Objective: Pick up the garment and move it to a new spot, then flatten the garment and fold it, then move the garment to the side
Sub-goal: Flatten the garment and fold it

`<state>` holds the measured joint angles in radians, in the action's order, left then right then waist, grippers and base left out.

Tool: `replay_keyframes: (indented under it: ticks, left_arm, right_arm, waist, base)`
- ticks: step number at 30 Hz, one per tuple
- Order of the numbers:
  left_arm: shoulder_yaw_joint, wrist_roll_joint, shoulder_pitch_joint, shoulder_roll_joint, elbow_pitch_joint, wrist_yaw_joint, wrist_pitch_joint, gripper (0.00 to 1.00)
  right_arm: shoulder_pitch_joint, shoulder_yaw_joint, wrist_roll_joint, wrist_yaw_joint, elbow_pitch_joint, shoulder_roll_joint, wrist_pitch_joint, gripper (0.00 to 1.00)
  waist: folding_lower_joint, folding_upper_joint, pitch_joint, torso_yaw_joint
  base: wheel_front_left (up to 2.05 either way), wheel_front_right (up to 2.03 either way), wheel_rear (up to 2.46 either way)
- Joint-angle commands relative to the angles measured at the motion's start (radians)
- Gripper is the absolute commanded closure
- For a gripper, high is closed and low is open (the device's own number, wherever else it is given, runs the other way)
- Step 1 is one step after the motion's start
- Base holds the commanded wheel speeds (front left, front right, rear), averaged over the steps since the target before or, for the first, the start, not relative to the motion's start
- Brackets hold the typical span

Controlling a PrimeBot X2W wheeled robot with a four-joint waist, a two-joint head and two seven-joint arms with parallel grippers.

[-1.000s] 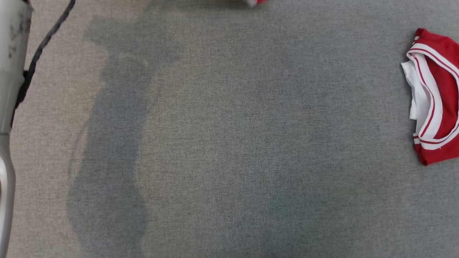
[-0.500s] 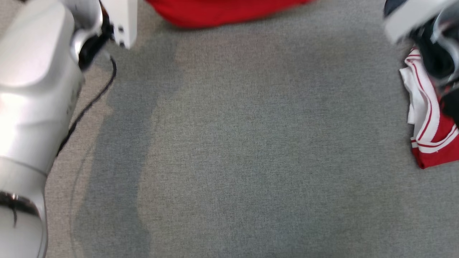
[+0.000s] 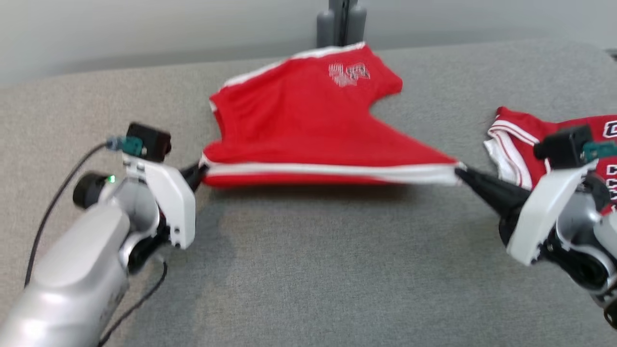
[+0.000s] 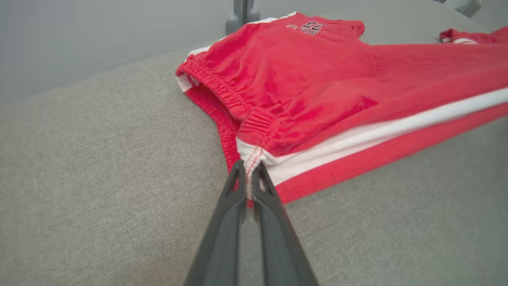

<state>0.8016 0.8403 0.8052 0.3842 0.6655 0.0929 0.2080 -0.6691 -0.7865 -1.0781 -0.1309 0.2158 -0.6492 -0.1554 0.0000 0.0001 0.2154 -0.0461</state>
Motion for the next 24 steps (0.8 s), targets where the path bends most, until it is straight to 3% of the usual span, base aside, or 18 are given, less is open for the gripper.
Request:
replay_keyframes:
  ticks: [1,3,4,8,9,10,15,20,24]
  left_arm:
    - [-0.002,0.03,-0.112,0.059,-0.102,-0.055,0.046,1.0]
    - [0.004,0.048,-0.187,0.099,-0.194,-0.095,0.089,1.0]
    - [0.004,0.048,-0.187,0.099,-0.194,-0.095,0.089,1.0]
    - [0.018,0.08,-0.326,0.192,-0.408,-0.184,0.184,1.0]
    - [0.018,0.08,-0.326,0.192,-0.408,-0.184,0.184,1.0]
    - [0.02,0.102,-0.389,0.233,-0.519,-0.23,0.227,1.0]
    - [0.001,0.165,-0.519,0.321,-0.766,-0.322,0.284,1.0]
    - [-0.019,0.22,-0.576,0.367,-0.921,-0.372,0.321,1.0]
    - [-0.033,0.257,-0.544,0.368,-0.955,-0.372,0.361,1.0]
  right_arm:
    - [0.091,0.016,-0.016,0.0,-0.066,-0.051,-0.056,1.0]
    - [0.148,0.035,-0.015,0.0,-0.104,-0.079,-0.093,1.0]
    - [0.148,0.035,-0.015,0.0,-0.104,-0.079,-0.093,1.0]
    - [0.264,0.094,-0.003,0.001,-0.19,-0.123,-0.175,1.0]
    - [0.264,0.094,-0.003,0.001,-0.19,-0.123,-0.175,1.0]
    - [0.325,0.137,-0.005,0.001,-0.237,-0.139,-0.214,1.0]
    - [0.479,0.254,0.023,0.0,-0.358,-0.162,-0.332,1.0]
    - [0.584,0.398,0.081,0.0,-0.462,-0.119,-0.43,1.0]
    - [0.585,0.484,0.139,0.0,-0.504,-0.053,-0.505,1.0]
  waist:
    - [0.0,-0.0001,-0.079,-0.025]
    - [0.0,-0.0001,-0.097,-0.028]
    - [0.0,-0.0001,-0.097,-0.028]
    - [0.0,-0.0001,-0.119,-0.03]
    - [0.0,-0.0001,-0.119,-0.03]
    - [0.0,-0.0001,-0.126,-0.029]
    - [0.0,-0.0001,-0.144,-0.022]
    - [0.0,-0.0001,-0.141,-0.012]
    - [0.0,-0.0001,-0.105,0.005]
  base:
    - [0.0,0.0,0.0]
    - [0.0,0.0,0.0]
    - [0.0,0.0,0.0]
    - [0.0,0.0,0.0]
    - [0.0,0.0,0.0]
    - [0.0,0.0,0.0]
    - [0.0,0.0,0.0]
    - [0.0,0.0,0.0]
    - [0.0,0.0,0.0]
